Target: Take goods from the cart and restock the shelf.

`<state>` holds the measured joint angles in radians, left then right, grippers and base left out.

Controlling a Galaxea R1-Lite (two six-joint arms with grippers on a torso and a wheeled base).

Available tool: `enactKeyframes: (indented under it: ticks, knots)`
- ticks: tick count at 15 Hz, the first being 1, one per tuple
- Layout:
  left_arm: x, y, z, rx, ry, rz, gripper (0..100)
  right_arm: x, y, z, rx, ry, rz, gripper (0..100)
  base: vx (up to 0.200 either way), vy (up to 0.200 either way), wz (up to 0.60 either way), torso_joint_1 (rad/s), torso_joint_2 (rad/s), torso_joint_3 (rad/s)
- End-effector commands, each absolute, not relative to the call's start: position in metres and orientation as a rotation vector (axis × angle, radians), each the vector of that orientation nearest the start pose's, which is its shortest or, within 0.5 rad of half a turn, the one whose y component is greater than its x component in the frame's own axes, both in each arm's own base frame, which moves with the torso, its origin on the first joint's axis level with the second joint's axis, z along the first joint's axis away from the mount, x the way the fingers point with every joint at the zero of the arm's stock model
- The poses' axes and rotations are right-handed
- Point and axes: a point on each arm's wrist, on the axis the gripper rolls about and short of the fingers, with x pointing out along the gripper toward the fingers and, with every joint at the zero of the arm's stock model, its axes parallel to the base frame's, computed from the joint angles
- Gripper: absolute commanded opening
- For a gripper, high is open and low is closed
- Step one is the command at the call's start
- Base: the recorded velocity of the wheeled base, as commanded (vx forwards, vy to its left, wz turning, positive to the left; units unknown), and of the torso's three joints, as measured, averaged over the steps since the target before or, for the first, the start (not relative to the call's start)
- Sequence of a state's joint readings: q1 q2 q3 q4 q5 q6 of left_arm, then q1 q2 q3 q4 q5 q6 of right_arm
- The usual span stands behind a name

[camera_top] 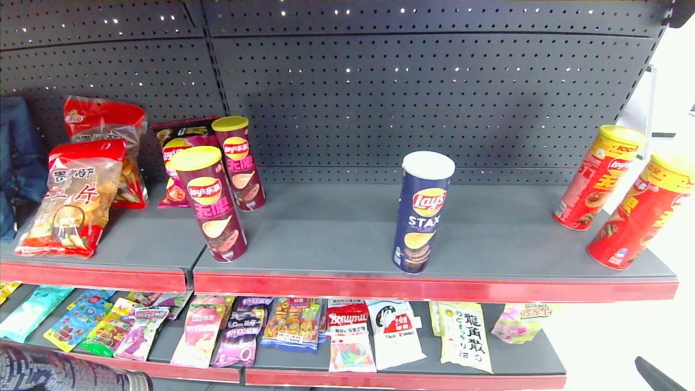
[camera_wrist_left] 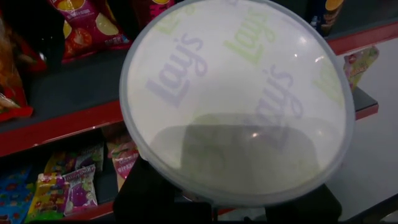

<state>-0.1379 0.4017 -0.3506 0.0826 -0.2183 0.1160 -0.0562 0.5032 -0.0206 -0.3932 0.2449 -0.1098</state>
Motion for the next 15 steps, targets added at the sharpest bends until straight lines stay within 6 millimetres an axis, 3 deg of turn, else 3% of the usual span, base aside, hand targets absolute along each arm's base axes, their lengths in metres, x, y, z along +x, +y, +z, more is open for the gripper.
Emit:
enactKeyframes:
  ticks: [1, 6, 9, 10, 13, 15]
  knots:
    - [0.003, -0.005, 0.17, 0.11, 0.116, -0.364, 0, 0.006, 0.002, 0.11, -0.089, 0.011, -0.012, 100, 0.0, 0.0, 0.0, 0.0, 0.0, 0.0]
    - [0.008, -0.007, 0.172, 0.105, 0.135, -0.41, 0, -0.004, 0.003, 0.099, -0.079, 0.073, 0.012, 100, 0.0, 0.0, 0.0, 0.0, 0.0, 0.0]
    - [0.007, -0.007, 0.172, 0.103, 0.134, -0.433, 0, -0.01, 0.003, 0.09, -0.081, 0.042, 0.246, 100, 0.0, 0.0, 0.0, 0.0, 0.0, 0.0]
    - [0.008, -0.008, 0.172, 0.104, 0.135, -0.438, 0, -0.011, 0.003, 0.087, -0.086, 0.05, 0.249, 100, 0.0, 0.0, 0.0, 0.0, 0.0, 0.0]
    - [0.007, -0.008, 0.177, 0.104, 0.119, -0.444, 0, -0.021, 0.002, 0.082, -0.071, -0.004, 0.037, 100, 0.0, 0.0, 0.0, 0.0, 0.0, 0.0]
    - [0.007, -0.008, 0.179, 0.103, 0.113, -0.461, 0, -0.023, 0.0, 0.076, -0.028, -0.005, 0.003, 100, 0.0, 0.0, 0.0, 0.0, 0.0, 0.0]
